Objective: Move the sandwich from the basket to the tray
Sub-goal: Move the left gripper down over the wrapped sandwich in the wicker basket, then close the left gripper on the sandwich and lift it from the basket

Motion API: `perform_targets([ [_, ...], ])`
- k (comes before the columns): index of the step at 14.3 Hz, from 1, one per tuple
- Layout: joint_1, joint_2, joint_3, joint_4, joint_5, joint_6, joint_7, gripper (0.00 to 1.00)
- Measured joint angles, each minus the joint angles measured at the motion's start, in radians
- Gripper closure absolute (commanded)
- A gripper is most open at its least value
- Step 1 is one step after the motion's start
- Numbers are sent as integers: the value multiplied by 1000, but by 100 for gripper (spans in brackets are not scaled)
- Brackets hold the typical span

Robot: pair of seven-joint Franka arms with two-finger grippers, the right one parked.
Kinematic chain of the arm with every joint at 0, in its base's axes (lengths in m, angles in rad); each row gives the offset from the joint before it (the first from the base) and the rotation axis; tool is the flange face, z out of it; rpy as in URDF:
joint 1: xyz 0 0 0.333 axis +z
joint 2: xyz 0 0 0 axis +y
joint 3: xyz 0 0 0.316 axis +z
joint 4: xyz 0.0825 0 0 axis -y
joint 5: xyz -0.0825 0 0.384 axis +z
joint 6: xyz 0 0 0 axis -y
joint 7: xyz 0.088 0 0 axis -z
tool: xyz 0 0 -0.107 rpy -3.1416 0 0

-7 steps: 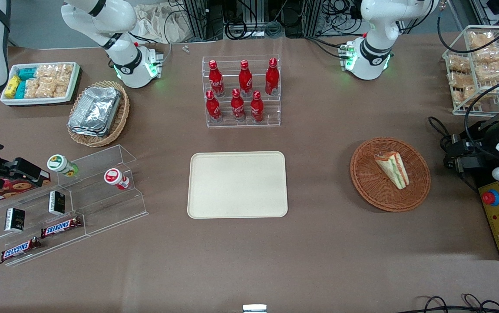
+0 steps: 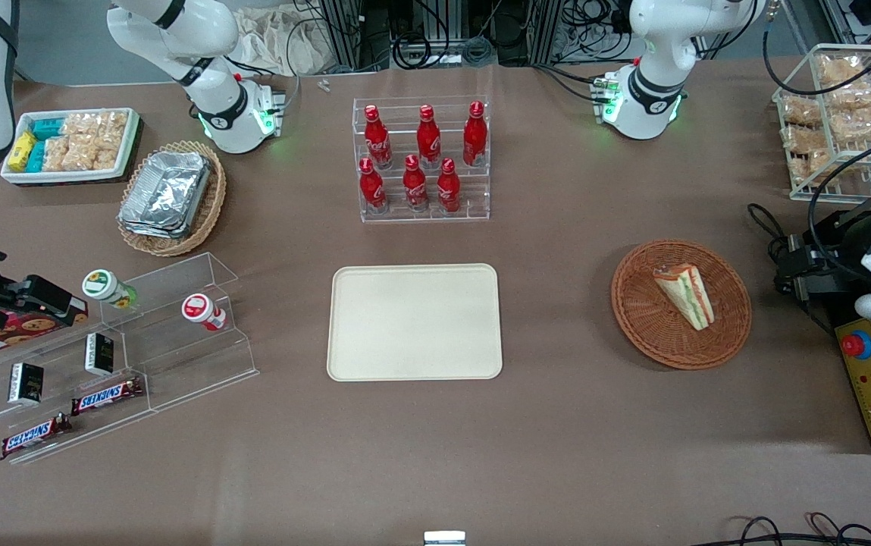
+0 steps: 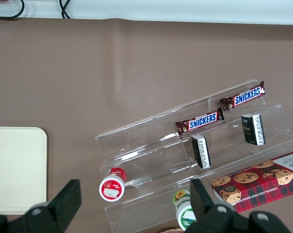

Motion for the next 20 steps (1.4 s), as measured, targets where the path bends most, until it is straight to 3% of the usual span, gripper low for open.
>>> perform_targets([
  [6, 0, -3, -29, -116, 3, 64, -238, 0],
  [13, 0, -94, -29, -529, 3, 431, -660, 0],
  [16, 0, -97, -29, -644, 3, 529, -715, 0],
  [20, 0, -83, -29, -694, 3, 558, -723, 0],
])
